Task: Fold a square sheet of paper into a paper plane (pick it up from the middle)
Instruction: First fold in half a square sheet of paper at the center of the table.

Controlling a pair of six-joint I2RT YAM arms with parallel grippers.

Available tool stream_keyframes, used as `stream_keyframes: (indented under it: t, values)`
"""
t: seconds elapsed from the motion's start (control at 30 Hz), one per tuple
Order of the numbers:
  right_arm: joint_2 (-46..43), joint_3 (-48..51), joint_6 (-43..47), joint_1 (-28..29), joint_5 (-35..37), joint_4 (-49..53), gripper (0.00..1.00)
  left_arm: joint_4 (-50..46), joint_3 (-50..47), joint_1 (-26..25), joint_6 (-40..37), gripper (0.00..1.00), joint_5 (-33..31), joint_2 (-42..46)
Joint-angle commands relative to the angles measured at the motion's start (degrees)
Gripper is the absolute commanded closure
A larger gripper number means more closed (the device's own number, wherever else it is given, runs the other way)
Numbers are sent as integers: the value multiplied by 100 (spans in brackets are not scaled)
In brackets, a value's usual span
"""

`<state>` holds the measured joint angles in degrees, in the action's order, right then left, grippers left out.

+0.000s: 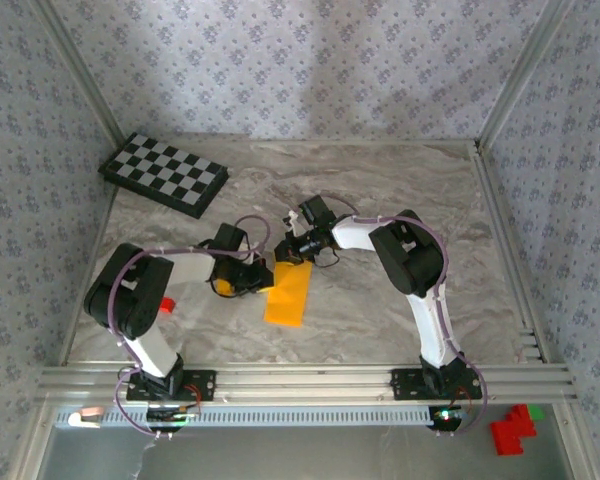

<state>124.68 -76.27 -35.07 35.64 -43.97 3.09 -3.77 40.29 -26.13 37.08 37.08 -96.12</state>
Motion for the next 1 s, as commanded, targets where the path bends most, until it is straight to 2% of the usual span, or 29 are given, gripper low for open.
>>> stream_keyframes:
  t: [0.0, 0.53, 0.97]
  values:
    - [494, 196, 196, -119, 809, 770, 93, -410, -271, -6, -98, 100, 108, 122]
    - [516, 147, 218, -101, 887, 879, 93, -599, -807, -212, -157, 100, 203, 607]
    - [533, 121, 229, -101, 907, 919, 93, -389, -1288, -468, 200, 100, 203, 837]
